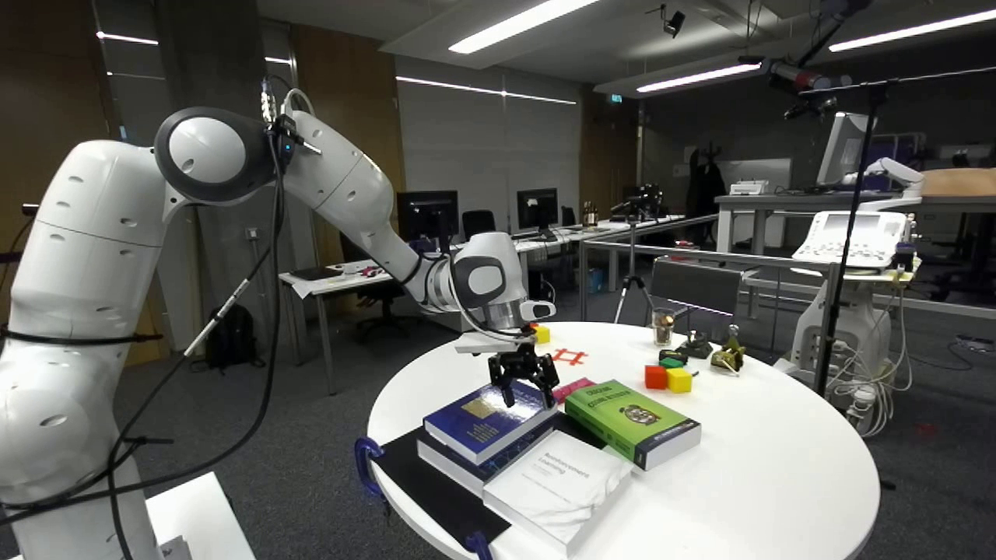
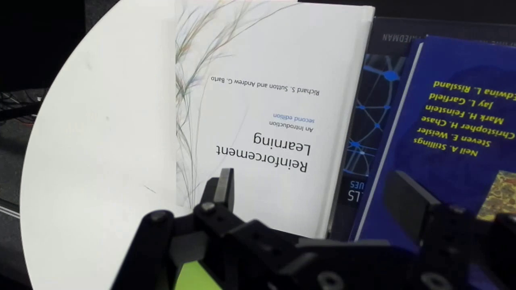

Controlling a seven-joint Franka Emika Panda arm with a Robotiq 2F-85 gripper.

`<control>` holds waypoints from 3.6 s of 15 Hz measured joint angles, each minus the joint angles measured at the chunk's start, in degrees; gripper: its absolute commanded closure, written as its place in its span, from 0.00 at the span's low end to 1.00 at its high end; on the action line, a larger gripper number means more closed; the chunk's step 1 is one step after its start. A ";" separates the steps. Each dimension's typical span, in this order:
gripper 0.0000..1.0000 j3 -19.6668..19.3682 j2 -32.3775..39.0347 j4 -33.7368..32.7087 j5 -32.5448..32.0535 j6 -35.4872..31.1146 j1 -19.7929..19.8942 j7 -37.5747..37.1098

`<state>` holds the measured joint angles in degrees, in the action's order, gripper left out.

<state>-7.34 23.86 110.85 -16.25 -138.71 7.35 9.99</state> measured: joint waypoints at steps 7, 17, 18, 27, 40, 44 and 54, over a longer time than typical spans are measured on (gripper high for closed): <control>0.00 -0.11 3.81 -3.99 1.86 0.01 1.83 0.87; 0.00 0.37 8.48 -7.83 5.88 0.02 2.68 2.49; 0.00 0.45 8.80 -8.15 6.40 0.02 2.97 2.89; 0.00 3.31 12.53 -11.85 12.72 1.50 6.63 8.95; 0.00 3.79 18.01 -16.96 13.05 2.43 6.99 10.11; 0.00 4.03 19.23 -18.02 13.00 2.44 6.95 10.12; 0.00 4.36 20.81 -19.16 11.27 2.47 6.51 10.12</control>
<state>-2.98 44.67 91.69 -4.98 -136.24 13.87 20.11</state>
